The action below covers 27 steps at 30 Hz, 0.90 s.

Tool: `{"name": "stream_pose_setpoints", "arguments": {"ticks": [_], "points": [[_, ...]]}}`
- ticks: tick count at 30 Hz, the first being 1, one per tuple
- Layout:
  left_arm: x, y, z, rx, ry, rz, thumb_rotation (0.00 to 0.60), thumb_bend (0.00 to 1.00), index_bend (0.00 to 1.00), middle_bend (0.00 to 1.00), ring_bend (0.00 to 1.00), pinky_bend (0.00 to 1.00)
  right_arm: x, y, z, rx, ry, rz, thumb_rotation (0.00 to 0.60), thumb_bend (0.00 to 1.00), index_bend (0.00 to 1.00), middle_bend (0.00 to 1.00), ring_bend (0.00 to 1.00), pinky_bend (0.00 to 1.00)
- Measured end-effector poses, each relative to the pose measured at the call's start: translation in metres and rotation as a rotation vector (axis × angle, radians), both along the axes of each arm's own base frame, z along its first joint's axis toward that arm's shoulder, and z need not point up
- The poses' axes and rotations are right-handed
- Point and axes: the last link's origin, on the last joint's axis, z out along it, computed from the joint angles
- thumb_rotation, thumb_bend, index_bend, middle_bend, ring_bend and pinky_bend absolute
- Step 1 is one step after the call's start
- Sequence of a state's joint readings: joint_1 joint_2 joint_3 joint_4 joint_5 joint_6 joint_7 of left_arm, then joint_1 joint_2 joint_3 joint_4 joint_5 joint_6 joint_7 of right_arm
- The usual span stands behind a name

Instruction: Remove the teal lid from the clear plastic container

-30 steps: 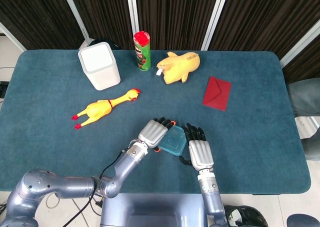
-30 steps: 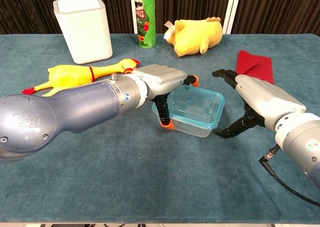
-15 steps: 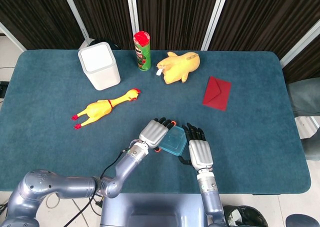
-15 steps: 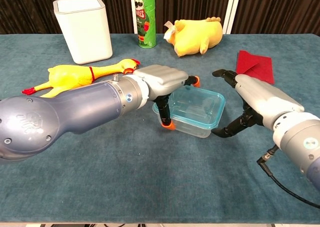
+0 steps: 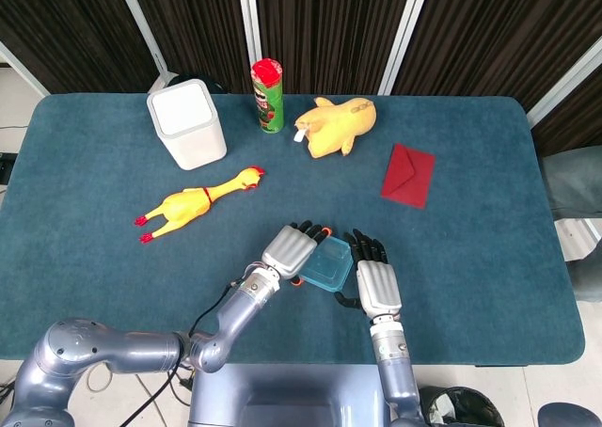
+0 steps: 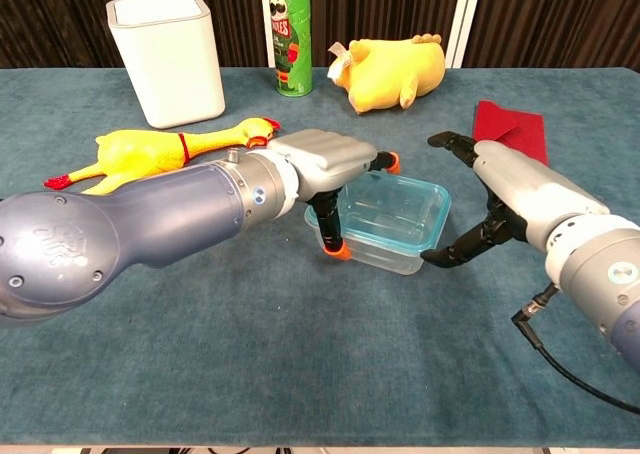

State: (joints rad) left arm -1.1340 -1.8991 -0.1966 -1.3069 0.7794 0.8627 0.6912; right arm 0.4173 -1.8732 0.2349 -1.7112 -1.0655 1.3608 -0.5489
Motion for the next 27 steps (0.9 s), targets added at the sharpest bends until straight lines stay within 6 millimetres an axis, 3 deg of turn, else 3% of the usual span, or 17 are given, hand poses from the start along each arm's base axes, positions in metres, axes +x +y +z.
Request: {"name": "stream_pose_setpoints", "arguments": {"ticks": [27], "points": [[0.0053,-0.003,-0.0005,-0.031,-0.017,-0.006,0.6,0.16,0.16,0.18,0.16,0.34,0.0041,-0.0045,0.0005,-0.003,-0.074,-0.065,0.6,0.27,0.0,0.0,0.0,0.0]]}}
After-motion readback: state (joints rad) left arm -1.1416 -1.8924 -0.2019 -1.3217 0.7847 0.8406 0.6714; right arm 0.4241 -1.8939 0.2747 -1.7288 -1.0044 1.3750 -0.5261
